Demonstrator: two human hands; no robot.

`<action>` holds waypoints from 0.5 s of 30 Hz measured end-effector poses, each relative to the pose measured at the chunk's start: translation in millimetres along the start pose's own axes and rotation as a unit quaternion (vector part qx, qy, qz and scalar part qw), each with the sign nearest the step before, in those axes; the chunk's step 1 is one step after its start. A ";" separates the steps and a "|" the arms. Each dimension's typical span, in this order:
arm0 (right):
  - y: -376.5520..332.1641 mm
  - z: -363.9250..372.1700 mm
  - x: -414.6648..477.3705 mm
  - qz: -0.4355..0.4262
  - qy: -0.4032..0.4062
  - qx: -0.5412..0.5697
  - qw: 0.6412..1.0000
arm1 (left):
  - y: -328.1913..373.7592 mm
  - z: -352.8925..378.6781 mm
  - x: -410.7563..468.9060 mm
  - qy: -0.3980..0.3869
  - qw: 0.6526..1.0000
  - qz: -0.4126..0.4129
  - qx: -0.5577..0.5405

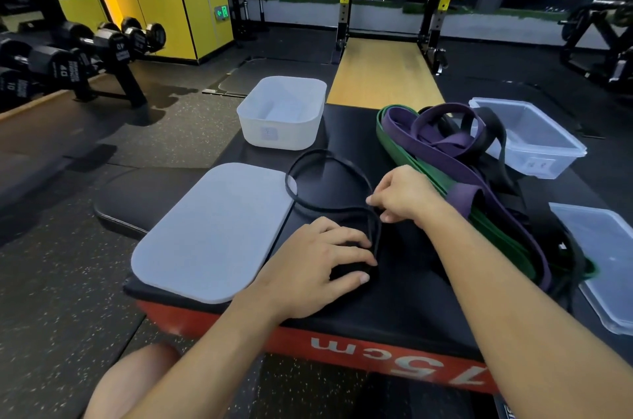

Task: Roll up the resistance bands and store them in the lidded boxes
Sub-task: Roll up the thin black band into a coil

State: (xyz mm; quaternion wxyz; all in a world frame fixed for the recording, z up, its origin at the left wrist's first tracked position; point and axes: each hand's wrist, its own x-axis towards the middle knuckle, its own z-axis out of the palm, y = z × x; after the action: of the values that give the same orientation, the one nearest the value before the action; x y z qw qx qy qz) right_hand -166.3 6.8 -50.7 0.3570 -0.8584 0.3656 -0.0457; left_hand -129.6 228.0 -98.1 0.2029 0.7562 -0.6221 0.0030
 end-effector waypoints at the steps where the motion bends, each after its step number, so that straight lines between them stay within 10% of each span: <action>1: 0.4 -0.9 -1.4 0.015 -0.020 0.016 1.000 | -0.3 0.3 -0.1 0.000 1.000 0.000 -0.001; 11: -2.5 -4.3 -15.9 -0.002 -0.104 -0.004 0.995 | 0.0 -1.6 0.9 -0.001 1.000 0.001 0.002; 15: 0.2 7.9 -8.5 -0.072 -0.009 -0.021 0.997 | 1.9 -1.2 0.6 -0.004 1.000 -0.001 -0.002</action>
State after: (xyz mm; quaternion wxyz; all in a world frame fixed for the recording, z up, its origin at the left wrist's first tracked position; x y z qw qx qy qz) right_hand -169.9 17.0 -55.2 0.3377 -0.8902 0.3006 -0.0562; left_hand -131.0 227.5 -96.3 0.2014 0.7561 -0.6226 -0.0016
